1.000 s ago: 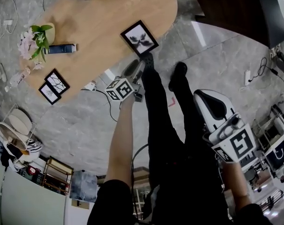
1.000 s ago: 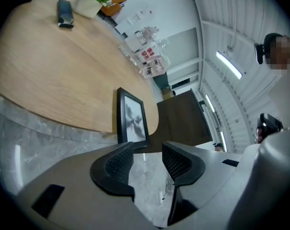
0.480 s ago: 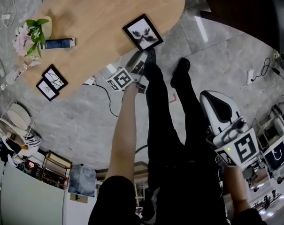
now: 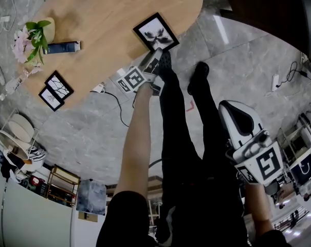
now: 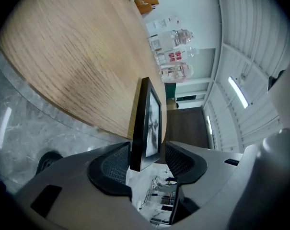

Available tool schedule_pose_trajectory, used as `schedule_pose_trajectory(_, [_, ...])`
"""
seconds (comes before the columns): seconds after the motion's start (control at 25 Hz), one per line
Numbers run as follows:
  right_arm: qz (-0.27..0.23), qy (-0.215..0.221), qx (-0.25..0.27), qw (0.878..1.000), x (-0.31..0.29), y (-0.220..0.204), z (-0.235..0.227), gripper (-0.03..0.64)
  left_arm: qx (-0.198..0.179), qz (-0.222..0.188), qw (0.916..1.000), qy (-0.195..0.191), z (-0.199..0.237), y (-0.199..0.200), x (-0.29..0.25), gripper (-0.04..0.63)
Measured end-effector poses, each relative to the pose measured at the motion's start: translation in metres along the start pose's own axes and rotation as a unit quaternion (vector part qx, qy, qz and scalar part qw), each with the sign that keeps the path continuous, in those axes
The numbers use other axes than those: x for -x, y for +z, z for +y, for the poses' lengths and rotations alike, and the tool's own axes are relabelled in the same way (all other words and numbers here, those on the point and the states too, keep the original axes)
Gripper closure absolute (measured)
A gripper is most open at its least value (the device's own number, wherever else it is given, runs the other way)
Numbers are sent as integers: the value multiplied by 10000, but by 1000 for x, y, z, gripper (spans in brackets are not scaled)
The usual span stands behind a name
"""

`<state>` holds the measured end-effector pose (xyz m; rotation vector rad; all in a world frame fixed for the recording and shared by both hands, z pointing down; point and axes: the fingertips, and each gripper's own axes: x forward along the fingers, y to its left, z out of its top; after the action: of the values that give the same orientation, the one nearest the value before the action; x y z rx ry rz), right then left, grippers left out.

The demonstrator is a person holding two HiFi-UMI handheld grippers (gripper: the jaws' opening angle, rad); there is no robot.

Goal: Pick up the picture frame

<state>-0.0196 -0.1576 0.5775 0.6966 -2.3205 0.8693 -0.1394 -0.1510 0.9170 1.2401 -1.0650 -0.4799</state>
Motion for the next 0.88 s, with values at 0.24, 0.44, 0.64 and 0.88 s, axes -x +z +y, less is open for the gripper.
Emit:
schedule_pose_trajectory(0.24, [-33, -13, -33, 10000, 0, 1, 0, 604, -45, 95, 9998, 150, 6, -1, 2, 453])
schedule_pose_trajectory(0.44, [-64, -41, -47, 10000, 0, 1, 0, 604, -36, 191, 9998, 62, 3, -3, 3, 491])
schedule_pose_trajectory(0.64, [-115, -61, -27, 9999, 7, 7, 4, 604, 2, 265, 9996, -66, -11, -7, 6, 509])
schedule_pose_trajectory(0.88, [-319, -52, 56, 9995, 15, 22, 9, 604, -48, 288, 9994, -174, -33, -4, 7, 517])
